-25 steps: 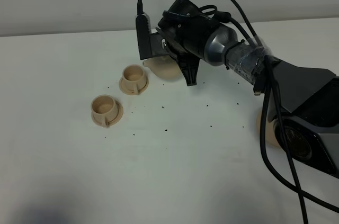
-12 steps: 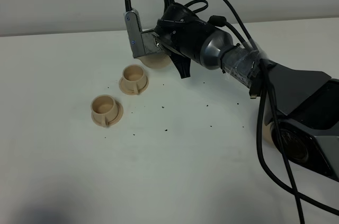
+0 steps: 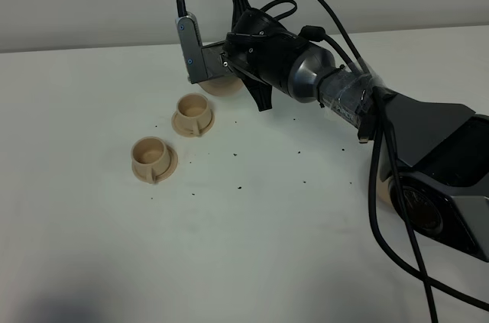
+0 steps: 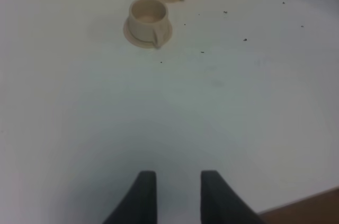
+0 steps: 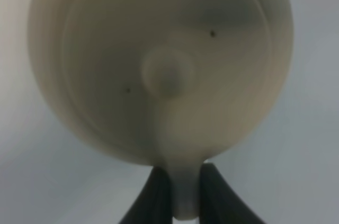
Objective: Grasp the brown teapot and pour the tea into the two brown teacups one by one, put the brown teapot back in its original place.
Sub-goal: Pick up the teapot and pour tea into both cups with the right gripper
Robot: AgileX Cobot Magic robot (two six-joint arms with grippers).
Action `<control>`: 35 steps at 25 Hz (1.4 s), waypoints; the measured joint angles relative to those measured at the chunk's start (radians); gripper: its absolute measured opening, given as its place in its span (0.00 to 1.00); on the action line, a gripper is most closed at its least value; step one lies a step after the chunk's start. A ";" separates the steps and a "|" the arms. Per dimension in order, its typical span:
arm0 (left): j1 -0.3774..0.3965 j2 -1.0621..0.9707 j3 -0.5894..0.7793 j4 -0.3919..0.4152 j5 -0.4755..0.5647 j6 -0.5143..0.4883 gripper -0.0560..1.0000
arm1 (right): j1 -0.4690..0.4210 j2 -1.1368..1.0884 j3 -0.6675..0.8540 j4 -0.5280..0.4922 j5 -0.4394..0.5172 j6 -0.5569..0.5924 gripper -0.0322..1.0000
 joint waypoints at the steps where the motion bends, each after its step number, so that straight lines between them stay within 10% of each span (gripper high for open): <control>1: 0.000 0.000 0.000 0.000 0.000 0.000 0.27 | 0.000 0.000 0.000 0.000 -0.005 0.000 0.14; 35: 0.000 0.000 0.000 0.000 0.000 0.000 0.27 | 0.000 0.010 0.002 -0.083 -0.047 -0.188 0.14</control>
